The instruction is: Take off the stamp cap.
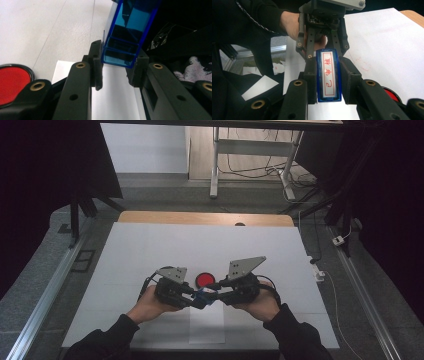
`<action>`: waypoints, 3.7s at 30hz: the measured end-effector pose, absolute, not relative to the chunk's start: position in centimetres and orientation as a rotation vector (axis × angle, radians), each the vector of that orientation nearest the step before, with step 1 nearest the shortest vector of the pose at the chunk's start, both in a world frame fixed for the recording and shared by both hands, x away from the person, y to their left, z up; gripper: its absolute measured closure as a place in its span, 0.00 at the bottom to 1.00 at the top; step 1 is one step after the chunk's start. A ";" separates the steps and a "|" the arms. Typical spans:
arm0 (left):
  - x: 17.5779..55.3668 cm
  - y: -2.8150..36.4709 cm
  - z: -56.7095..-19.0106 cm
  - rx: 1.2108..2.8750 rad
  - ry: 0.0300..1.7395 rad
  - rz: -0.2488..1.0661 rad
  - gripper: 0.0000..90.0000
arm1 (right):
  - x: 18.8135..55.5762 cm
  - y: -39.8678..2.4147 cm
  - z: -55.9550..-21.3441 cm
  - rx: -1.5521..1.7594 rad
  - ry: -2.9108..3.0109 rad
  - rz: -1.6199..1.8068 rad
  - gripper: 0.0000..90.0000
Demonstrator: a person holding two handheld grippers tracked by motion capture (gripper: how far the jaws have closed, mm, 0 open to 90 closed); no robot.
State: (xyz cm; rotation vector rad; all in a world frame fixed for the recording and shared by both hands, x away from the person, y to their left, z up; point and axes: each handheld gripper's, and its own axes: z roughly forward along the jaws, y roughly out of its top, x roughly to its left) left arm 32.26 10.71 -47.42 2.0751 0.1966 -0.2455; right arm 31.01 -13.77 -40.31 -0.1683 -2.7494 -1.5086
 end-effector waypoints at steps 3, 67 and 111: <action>32.4 10.7 -47.5 2.082 0.219 -0.257 0.76 | 30.8 -13.7 -40.4 -0.152 -2.783 -1.507 0.78; 26.3 17.8 -46.1 2.121 0.720 0.061 0.76 | 31.2 -14.5 -40.5 -0.330 -2.888 -1.501 0.78; 19.9 24.8 -48.0 2.071 1.012 0.186 0.76 | 31.9 -15.0 -41.2 -0.452 -2.924 -1.468 0.78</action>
